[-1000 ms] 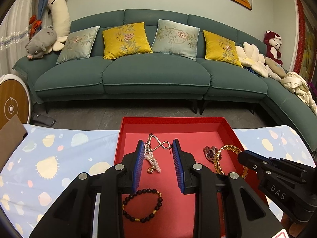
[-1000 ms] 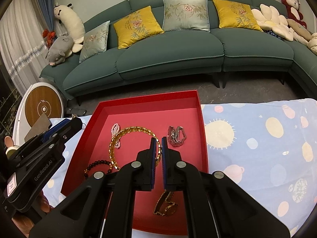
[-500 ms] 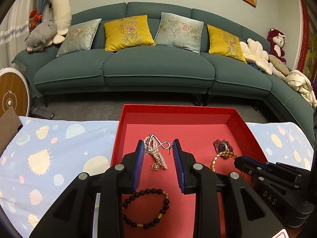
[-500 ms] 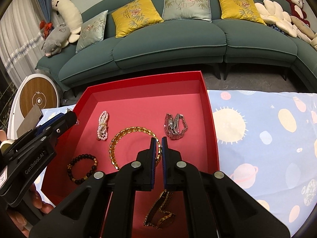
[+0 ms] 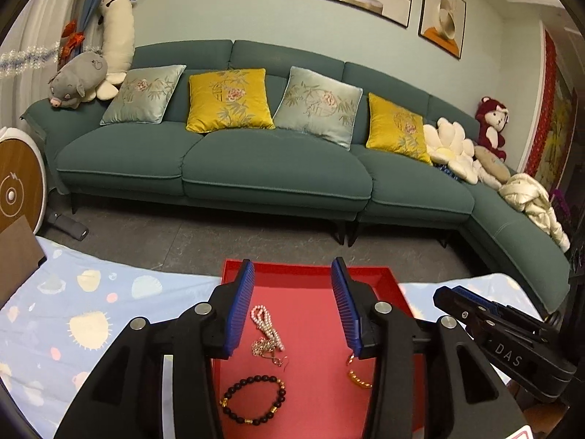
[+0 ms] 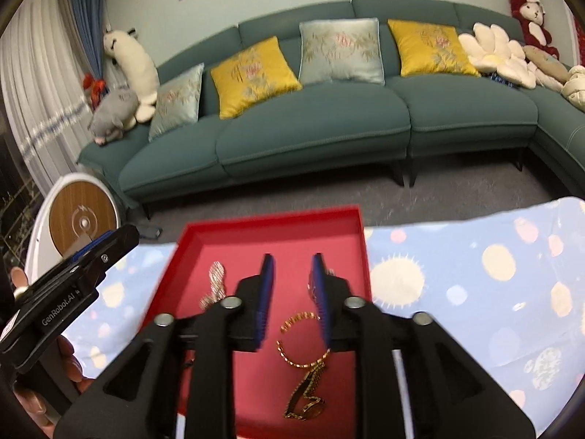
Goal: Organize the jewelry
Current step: 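Withdraw both tools from the box toward the silver ring and silver hook earring, then grasp the silver ring with the right tool while the left tool grasps the silver hook earring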
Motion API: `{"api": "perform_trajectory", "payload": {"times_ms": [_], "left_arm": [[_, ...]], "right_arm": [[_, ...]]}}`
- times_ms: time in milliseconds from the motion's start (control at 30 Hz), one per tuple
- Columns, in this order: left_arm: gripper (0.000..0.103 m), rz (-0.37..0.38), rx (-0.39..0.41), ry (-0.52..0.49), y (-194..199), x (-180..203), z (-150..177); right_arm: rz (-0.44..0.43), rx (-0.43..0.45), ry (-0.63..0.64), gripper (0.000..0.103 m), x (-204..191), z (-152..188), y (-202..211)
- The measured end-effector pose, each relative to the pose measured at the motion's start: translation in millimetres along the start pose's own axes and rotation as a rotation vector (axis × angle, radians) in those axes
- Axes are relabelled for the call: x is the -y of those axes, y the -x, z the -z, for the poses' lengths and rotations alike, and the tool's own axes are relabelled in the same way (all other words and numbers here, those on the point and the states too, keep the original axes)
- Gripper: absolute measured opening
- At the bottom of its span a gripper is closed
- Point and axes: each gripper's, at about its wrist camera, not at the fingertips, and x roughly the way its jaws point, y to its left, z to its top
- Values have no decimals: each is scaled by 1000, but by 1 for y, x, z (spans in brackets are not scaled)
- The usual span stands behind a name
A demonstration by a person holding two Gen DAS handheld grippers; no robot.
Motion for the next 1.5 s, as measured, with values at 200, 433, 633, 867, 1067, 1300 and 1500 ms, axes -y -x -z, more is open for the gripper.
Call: {"api": "perform_trajectory", "payload": {"times_ms": [200,433,633,867,1067,1300,1500], "left_arm": [[42,18,86,-17,63,12,-27],[43,-8,72,-107,135,30,-14],[57,-50,32,-156,176,30,43],[57,-53,-147,-174,172,35,119],[57,-42,-273,-206,155,38,177],[57,-55,-345,-237,131,33,218],[57,-15,-387,-190,120,23,232]], "right_arm": [[-22,65,15,31,-13,-22,61],[21,94,144,33,-29,-8,145],[53,85,191,38,-21,47,198],[43,-75,116,38,2,119,200],[37,-203,152,38,-4,167,175],[23,-290,193,38,-12,204,138],[6,-322,174,38,-13,210,119]]}}
